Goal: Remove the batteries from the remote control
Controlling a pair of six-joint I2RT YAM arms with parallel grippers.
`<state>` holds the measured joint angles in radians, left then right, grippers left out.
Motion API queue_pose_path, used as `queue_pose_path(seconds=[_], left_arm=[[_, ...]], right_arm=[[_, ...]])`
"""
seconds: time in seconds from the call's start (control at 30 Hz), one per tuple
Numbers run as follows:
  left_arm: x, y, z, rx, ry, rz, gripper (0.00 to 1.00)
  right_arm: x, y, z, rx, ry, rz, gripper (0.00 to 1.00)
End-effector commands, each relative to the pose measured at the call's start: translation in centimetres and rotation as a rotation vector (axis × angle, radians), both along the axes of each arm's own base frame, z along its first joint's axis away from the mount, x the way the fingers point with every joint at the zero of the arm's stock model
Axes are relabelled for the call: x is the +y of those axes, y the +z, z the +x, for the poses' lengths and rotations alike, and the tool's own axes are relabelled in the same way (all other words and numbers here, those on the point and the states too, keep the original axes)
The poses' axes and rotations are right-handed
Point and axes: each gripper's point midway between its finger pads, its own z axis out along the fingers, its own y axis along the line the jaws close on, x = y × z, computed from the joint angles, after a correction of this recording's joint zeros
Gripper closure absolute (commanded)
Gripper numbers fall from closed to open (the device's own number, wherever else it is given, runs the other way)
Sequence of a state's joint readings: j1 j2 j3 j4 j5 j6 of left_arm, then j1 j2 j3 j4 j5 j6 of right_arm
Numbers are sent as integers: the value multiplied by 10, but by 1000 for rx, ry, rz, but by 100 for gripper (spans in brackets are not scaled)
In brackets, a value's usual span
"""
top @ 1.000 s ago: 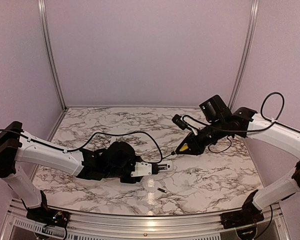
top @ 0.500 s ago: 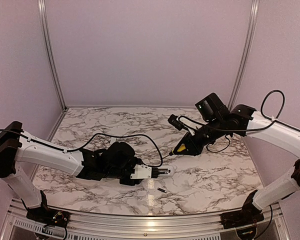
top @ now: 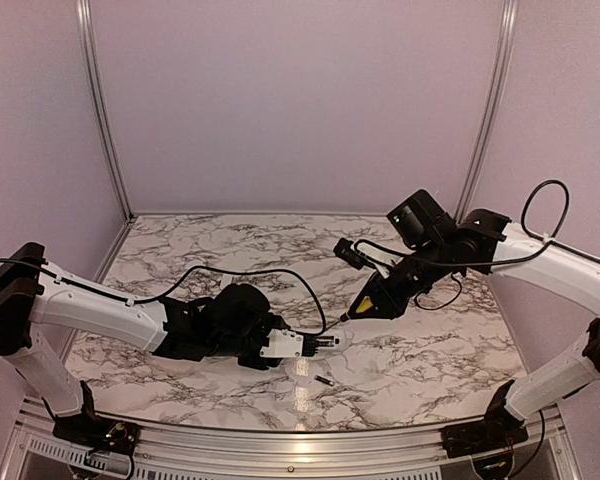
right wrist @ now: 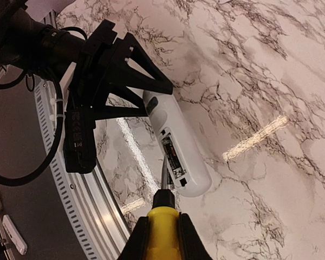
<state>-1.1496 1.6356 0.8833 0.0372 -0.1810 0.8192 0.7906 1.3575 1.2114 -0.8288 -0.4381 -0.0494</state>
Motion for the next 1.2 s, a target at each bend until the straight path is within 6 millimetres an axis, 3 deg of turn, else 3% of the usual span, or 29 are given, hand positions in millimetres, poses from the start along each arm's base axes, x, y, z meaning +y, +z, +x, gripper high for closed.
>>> queue_pose_path(seconds=[0.0, 0.5, 1.17], left_arm=[[-8, 28, 3, -56, -15, -61, 100], [-9, 37, 3, -72, -29, -63, 100], [-16, 34, 4, -68, -42, -58, 100]], right_arm=[[9, 1, -11, -5, 47, -47, 100], [12, -4, 3, -39, 29, -82, 100], [8, -10, 9, -60, 20, -128, 100]])
